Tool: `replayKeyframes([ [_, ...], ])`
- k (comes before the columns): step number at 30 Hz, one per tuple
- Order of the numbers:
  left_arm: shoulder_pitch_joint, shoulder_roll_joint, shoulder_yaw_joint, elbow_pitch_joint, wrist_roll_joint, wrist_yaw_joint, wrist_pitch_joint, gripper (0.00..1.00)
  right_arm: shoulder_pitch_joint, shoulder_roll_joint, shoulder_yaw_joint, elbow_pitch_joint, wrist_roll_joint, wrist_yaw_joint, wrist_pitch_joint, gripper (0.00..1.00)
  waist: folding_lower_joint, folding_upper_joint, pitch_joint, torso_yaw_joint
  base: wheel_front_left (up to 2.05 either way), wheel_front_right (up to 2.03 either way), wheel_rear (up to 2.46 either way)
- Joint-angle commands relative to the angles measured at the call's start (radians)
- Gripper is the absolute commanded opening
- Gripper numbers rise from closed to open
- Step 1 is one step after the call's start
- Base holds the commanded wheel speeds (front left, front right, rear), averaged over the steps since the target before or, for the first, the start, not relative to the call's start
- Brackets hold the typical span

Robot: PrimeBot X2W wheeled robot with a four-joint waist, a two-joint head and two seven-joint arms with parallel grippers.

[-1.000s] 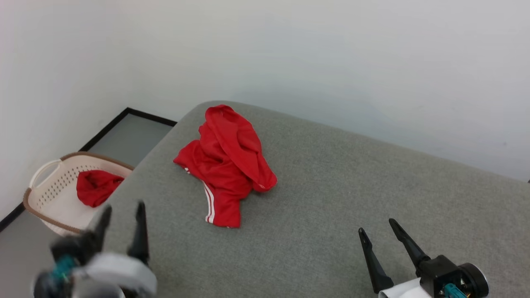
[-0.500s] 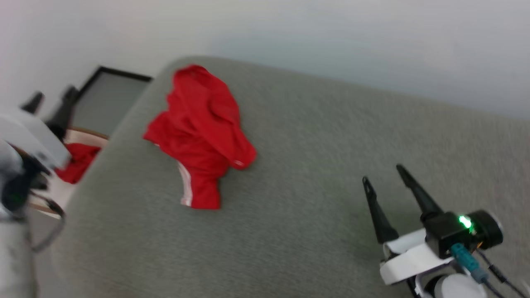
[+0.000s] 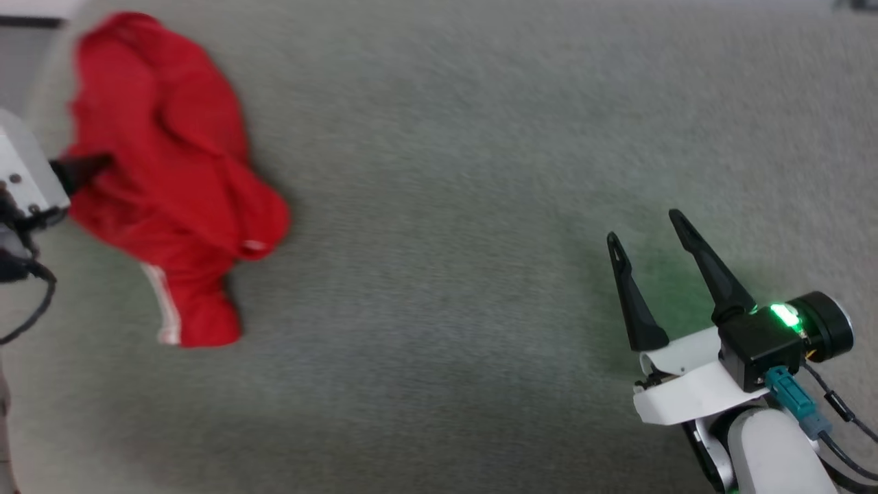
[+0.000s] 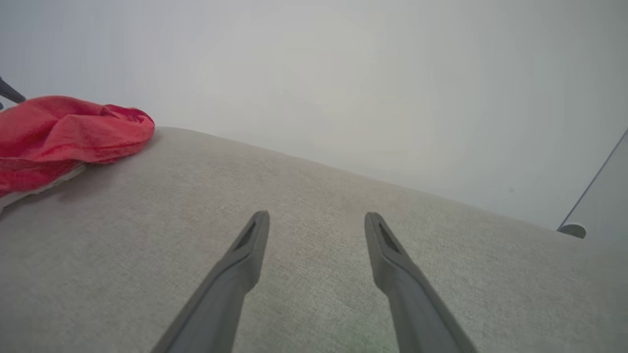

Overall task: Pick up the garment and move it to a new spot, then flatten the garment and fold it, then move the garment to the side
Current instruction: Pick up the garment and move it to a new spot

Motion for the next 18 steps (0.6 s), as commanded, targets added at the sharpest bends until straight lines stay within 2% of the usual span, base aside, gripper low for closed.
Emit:
replayKeyframes([
  [1, -0.015, 0.002, -0.004, 0.006, 0.002, 0.004, 0.005, 1.00, -0.014, 0.001, 0.002, -0.004, -0.003, -0.001, -0.003, 1.00, 0.0000, -0.0001, 0.126, -0.122, 0.00, 0.00, 0.00],
  [6, -0.020, -0.006, -0.024, 0.084, 0.006, 0.030, 0.054, 1.00, -0.035, 0.004, 0.004, -0.008, -0.001, -0.001, -0.008, 1.00, 0.0000, -0.0001, 0.156, -0.144, 0.00, 0.00, 0.00],
  [13, -0.011, -0.042, -0.029, 0.232, -0.016, 0.035, 0.051, 1.00, -0.061, 0.008, 0.016, -0.003, 0.003, -0.001, -0.010, 1.00, 0.0000, -0.0001, 0.175, -0.165, 0.00, 0.00, 0.00],
  [14, -0.015, -0.047, -0.025, 0.250, -0.018, 0.041, 0.038, 0.84, -0.066, 0.009, 0.015, -0.003, 0.005, -0.001, -0.011, 1.00, 0.0000, -0.0001, 0.174, -0.166, 0.00, 0.00, 0.00],
  [15, -0.016, -0.047, -0.027, 0.264, -0.014, 0.037, 0.025, 0.23, -0.068, 0.009, 0.013, -0.001, 0.007, -0.001, -0.012, 1.00, 0.0000, -0.0001, 0.170, -0.166, 0.00, 0.00, 0.00],
  [16, -0.020, -0.044, -0.030, 0.277, -0.007, 0.034, 0.007, 0.00, -0.067, 0.010, 0.011, 0.002, 0.007, -0.001, -0.011, 1.00, 0.0000, -0.0001, 0.164, -0.165, 0.00, 0.00, 0.00],
  [18, -0.025, -0.037, -0.038, 0.303, 0.005, 0.028, -0.007, 0.00, -0.061, 0.011, 0.008, 0.007, 0.009, -0.001, -0.013, 1.00, 0.0000, -0.0001, 0.146, -0.160, 0.00, 0.00, 0.00],
])
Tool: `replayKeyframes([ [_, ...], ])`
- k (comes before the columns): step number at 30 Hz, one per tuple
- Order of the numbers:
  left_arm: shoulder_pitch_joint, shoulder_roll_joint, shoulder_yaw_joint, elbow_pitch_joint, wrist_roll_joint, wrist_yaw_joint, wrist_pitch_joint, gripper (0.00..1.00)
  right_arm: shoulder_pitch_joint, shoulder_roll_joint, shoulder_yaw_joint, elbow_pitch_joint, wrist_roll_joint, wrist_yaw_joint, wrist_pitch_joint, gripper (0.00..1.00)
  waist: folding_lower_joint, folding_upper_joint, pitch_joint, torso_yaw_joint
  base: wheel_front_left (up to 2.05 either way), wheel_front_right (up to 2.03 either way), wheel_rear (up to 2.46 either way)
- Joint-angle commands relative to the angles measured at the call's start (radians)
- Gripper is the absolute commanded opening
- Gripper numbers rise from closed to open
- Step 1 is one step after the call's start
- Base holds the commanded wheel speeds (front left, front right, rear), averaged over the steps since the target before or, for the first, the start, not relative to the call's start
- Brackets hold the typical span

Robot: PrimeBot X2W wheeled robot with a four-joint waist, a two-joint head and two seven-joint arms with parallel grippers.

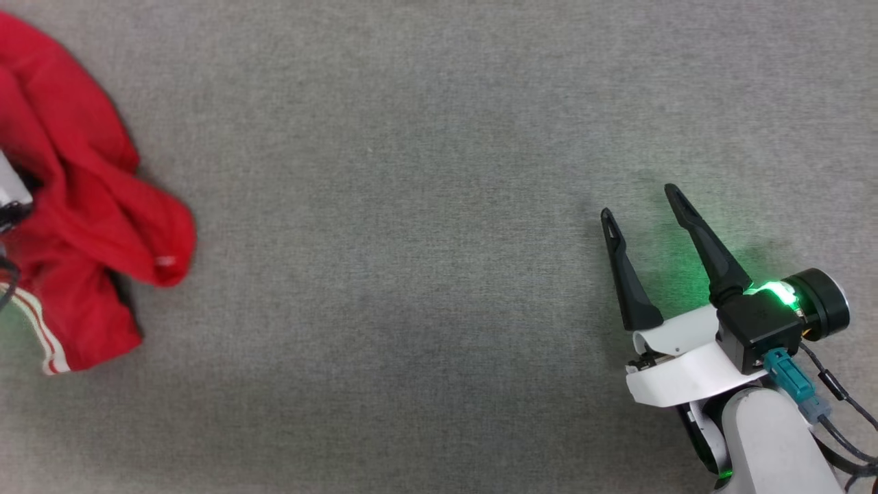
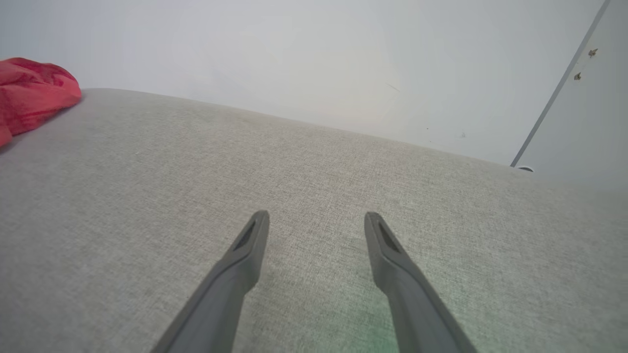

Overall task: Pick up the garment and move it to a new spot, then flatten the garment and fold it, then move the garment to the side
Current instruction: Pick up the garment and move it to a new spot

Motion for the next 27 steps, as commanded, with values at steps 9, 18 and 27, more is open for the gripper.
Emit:
replayKeyframes([
  [9, -0.037, 0.018, -0.051, 0.014, 0.055, -0.073, -0.149, 0.00, 0.051, 0.005, -0.003, 0.043, 0.017, -0.001, -0.010, 1.00, 0.0000, 0.0000, -0.171, 0.053, 0.00, 0.00, 0.00],
  [18, -0.089, 0.014, -0.116, -0.122, 0.094, -0.112, -0.238, 0.00, 0.125, 0.006, -0.006, 0.084, 0.041, -0.001, -0.010, 1.00, 0.0000, 0.0000, -0.356, 0.101, 0.00, 0.00, 0.00],
  [27, -0.022, -0.067, -0.178, -0.352, 0.082, -0.072, -0.150, 0.00, 0.173, 0.007, -0.025, 0.092, 0.059, -0.001, -0.009, 1.00, 0.0000, 0.0000, -0.477, 0.090, 0.00, 0.00, 0.00],
])
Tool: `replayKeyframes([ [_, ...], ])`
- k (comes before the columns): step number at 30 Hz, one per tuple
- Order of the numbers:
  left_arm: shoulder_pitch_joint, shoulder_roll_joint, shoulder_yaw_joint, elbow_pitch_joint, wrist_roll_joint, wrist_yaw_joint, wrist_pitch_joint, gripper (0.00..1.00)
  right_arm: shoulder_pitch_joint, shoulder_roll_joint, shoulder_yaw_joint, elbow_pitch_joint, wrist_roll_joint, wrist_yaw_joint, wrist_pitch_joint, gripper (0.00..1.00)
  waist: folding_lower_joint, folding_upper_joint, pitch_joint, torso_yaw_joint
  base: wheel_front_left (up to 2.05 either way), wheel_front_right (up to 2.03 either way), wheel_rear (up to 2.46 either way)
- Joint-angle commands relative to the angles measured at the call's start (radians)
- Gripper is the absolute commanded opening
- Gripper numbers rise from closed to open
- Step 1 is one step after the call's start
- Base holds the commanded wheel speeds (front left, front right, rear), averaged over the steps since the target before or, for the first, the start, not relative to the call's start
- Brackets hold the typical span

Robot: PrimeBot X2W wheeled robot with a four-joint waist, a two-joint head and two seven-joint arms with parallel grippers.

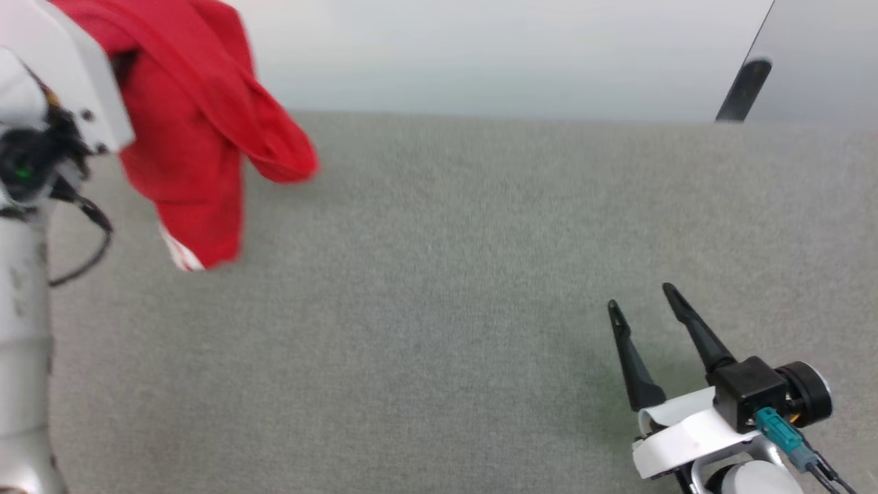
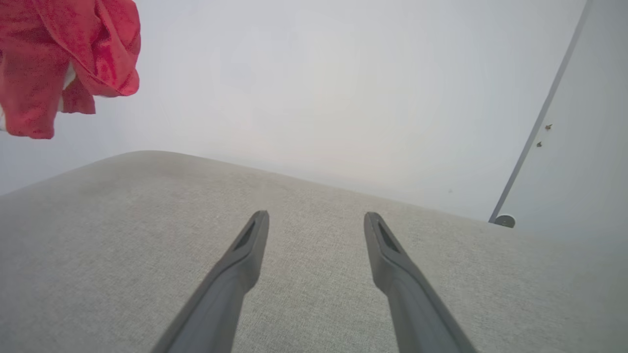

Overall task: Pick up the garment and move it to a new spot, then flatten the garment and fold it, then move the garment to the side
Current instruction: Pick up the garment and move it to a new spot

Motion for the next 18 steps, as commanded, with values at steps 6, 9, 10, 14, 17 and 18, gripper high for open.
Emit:
replayKeyframes([
  [6, 0.104, -0.057, -0.030, -0.182, -0.041, 0.052, 0.106, 0.00, 0.016, 0.000, -0.056, -0.003, -0.018, -0.001, 0.007, 1.00, 0.0000, -0.0001, -0.085, -0.057, 0.00, 0.00, 0.00],
  [9, 0.146, -0.080, -0.054, -0.258, -0.049, 0.073, 0.152, 0.00, 0.015, -0.006, -0.089, -0.007, -0.032, -0.001, 0.008, 1.00, 0.0000, -0.0001, -0.077, -0.105, 0.00, 0.00, 0.00],
  [10, 0.158, -0.090, -0.062, -0.281, -0.054, 0.082, 0.166, 0.00, 0.013, -0.011, -0.103, -0.006, -0.036, -0.001, 0.010, 1.00, 0.0000, -0.0001, -0.072, -0.123, 0.00, 0.00, 0.00],
  [14, 0.206, -0.130, -0.099, -0.358, -0.069, 0.108, 0.218, 0.00, 0.010, -0.018, -0.157, -0.007, -0.047, -0.001, 0.011, 1.00, 0.0000, -0.0001, -0.048, -0.192, 0.00, 0.00, 0.00],
  [17, 0.230, -0.147, -0.125, -0.403, -0.066, 0.126, 0.247, 0.00, 0.009, -0.018, -0.195, -0.005, -0.056, -0.001, 0.008, 1.00, 0.0000, -0.0001, -0.023, -0.245, 0.00, 0.00, 0.00],
  [18, 0.240, -0.152, -0.136, -0.413, -0.061, 0.132, 0.256, 0.00, 0.007, -0.016, -0.210, -0.003, -0.055, -0.001, 0.007, 1.00, 0.0000, -0.0001, -0.014, -0.262, 0.00, 0.00, 0.00],
])
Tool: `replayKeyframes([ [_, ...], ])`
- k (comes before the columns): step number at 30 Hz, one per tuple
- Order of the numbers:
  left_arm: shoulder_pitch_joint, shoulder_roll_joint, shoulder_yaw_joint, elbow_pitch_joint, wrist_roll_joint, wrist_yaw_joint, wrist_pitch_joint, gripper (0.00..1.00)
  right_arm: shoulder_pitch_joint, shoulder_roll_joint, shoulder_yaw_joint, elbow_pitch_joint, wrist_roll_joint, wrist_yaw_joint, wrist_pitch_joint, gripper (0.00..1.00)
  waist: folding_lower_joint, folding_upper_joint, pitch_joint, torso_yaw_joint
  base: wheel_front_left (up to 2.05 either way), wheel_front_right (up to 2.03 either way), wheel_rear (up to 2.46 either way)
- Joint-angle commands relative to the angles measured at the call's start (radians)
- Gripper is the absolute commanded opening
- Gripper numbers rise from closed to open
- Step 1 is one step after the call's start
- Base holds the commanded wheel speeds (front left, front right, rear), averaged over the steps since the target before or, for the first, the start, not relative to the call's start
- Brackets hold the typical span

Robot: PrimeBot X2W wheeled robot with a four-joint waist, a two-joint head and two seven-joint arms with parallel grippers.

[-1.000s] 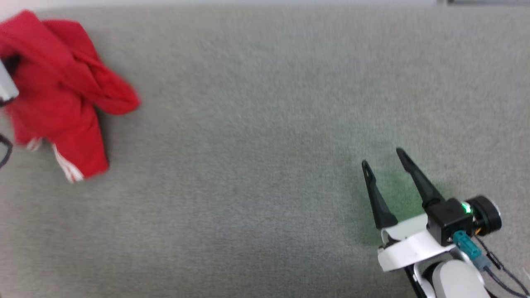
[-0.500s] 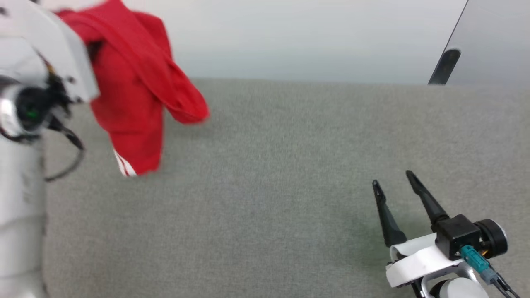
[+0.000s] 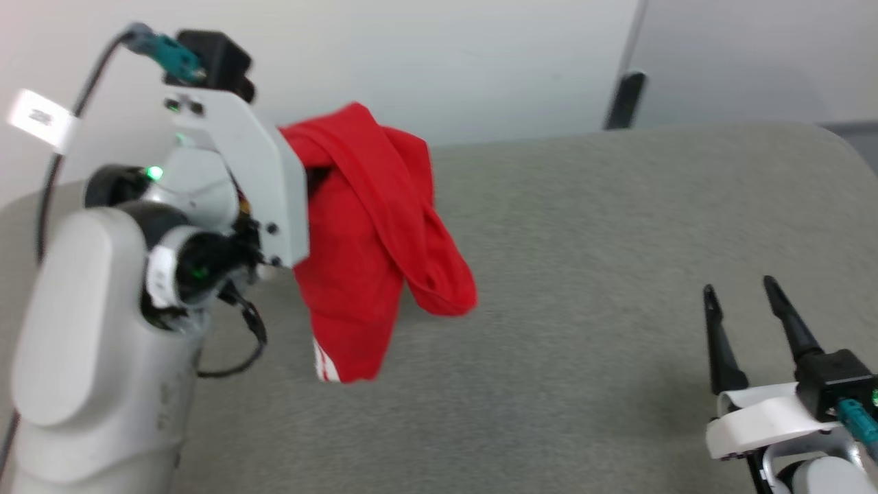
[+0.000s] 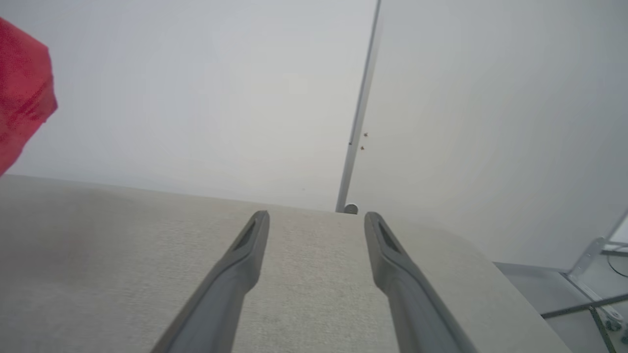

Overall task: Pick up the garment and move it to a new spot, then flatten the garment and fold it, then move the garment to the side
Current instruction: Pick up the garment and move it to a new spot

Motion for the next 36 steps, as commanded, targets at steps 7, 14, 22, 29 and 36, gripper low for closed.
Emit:
replayKeyframes([
  [7, 0.093, -0.022, -0.071, 0.001, 0.030, 0.029, 0.037, 0.00, -0.017, 0.015, -0.045, 0.018, 0.018, -0.001, -0.017, 1.00, 0.0000, -0.0001, 0.121, -0.188, 0.00, 0.00, 0.00],
  [14, 0.157, -0.062, -0.119, 0.115, 0.018, 0.032, 0.036, 0.28, -0.041, 0.020, -0.005, 0.056, 0.063, -0.001, -0.027, 1.00, 0.0000, -0.0001, 0.163, -0.232, 0.00, 0.00, 0.00],
  [22, 0.133, -0.073, -0.150, 0.188, 0.009, -0.016, 0.022, 1.00, -0.056, 0.019, 0.030, 0.087, 0.087, -0.001, -0.029, 1.00, 0.0000, -0.0001, 0.136, -0.185, 0.00, 0.00, 0.00],
  [29, 0.134, -0.073, -0.123, 0.169, -0.022, -0.040, -0.023, 1.00, -0.024, 0.019, 0.025, 0.095, 0.058, -0.001, -0.029, 1.00, 0.0000, -0.0001, 0.057, -0.097, 0.00, 0.00, 0.00],
  [36, 0.187, -0.062, -0.089, 0.122, -0.049, -0.081, -0.122, 1.00, 0.018, 0.018, 0.034, 0.082, 0.039, -0.001, -0.029, 1.00, 0.0000, -0.0001, -0.047, 0.014, 0.00, 0.00, 0.00],
])
